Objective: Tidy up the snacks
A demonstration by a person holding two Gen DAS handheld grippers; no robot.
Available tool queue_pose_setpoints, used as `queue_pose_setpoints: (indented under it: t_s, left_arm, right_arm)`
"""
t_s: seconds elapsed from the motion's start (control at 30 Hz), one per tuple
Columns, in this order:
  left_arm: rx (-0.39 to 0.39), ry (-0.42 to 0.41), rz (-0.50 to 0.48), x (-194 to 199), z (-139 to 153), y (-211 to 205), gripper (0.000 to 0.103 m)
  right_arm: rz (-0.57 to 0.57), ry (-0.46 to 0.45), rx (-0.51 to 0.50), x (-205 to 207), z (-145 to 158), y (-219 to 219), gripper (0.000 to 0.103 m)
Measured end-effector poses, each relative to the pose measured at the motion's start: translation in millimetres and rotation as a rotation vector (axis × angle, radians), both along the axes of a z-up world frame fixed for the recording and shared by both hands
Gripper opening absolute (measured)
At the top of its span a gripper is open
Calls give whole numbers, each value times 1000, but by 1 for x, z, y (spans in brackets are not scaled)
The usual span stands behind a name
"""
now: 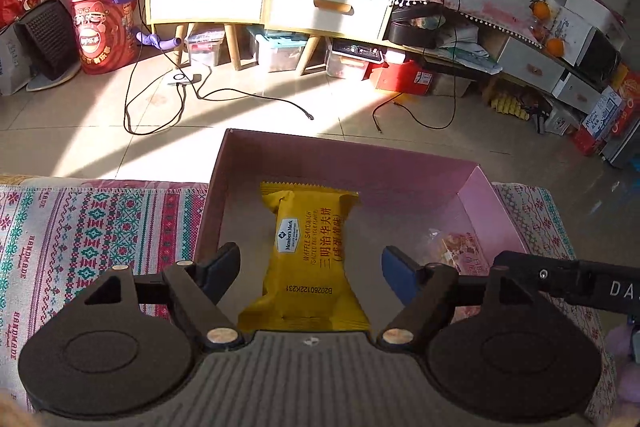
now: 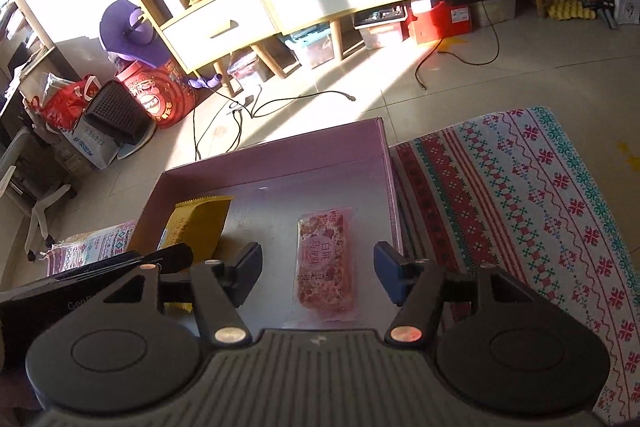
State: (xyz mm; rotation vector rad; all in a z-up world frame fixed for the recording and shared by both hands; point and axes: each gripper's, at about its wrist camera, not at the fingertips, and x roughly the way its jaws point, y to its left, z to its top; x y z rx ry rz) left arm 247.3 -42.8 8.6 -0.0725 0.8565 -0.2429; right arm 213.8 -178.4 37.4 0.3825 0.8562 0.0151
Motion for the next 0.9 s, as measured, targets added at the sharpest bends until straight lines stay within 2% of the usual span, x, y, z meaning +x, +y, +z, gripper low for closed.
queue_pose_setpoints:
  t_s: [0.27, 0.47, 0.9]
  left_arm:
    - [2, -22, -6, -26, 12, 14, 93]
    - [0, -33, -4, -48, 19, 29, 95]
    - [37, -24, -19, -96, 30, 60, 103]
  right_arm:
    - [24, 1, -38, -13, 13, 14, 74]
    - [54, -9, -68, -28, 23, 25, 83]
    - [107, -8, -112, -74, 30, 47, 94]
